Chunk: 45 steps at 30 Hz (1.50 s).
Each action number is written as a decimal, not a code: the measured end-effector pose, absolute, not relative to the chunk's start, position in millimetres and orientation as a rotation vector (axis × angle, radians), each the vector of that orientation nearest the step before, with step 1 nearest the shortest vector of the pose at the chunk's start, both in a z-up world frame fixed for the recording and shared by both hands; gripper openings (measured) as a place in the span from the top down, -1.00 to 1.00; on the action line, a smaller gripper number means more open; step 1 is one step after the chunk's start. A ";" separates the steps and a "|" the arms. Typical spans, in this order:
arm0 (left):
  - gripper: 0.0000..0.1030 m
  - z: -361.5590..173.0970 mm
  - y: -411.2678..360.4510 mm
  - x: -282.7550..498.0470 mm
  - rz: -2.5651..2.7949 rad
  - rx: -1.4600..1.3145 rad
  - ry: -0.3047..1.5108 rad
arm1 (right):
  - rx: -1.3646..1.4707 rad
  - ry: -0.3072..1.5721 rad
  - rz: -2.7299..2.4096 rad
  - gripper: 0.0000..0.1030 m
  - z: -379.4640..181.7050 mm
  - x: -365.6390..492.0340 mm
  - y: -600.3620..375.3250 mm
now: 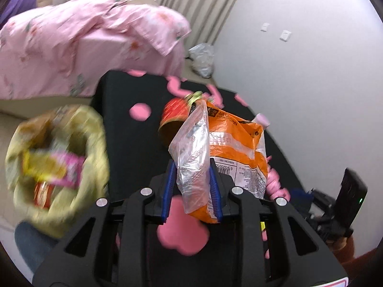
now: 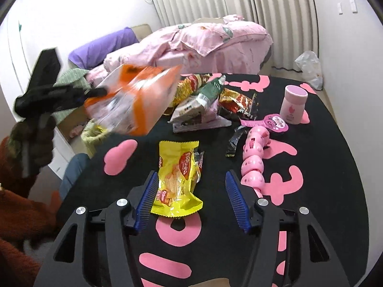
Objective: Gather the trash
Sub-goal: 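Lift the orange bag and yellow wafer pack and carry them toward the bin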
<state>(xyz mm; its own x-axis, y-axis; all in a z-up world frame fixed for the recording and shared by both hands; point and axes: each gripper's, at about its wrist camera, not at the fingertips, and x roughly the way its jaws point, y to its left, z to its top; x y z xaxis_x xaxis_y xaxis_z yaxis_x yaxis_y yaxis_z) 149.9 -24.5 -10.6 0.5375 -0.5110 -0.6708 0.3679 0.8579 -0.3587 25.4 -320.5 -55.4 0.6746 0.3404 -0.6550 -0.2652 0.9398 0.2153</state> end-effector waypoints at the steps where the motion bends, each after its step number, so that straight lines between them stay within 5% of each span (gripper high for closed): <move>1: 0.49 -18.5 -17.4 145.4 -0.506 -0.195 0.869 | 0.113 0.765 0.345 -0.07 -58.7 26.9 -316.1; 15: 0.43 -68.7 10.5 124.7 -0.406 -0.214 0.954 | -0.016 0.920 0.308 -0.07 -105.1 61.1 -261.6; 26: 0.42 -71.5 1.1 122.6 -0.444 -0.208 0.969 | 0.068 0.897 0.335 0.34 -97.0 51.3 -279.1; 45: 0.52 -14.1 44.7 121.1 -0.284 -0.162 0.769 | 0.008 0.758 0.344 0.44 -48.4 47.8 -274.2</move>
<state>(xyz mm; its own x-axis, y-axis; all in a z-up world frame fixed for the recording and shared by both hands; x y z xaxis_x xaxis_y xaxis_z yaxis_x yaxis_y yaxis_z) 121.1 44.7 -14.1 0.6833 -0.3109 -0.6607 0.1930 0.9496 -0.2471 47.8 -274.2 -48.4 0.6730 0.3081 -0.6725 -0.3026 0.9442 0.1298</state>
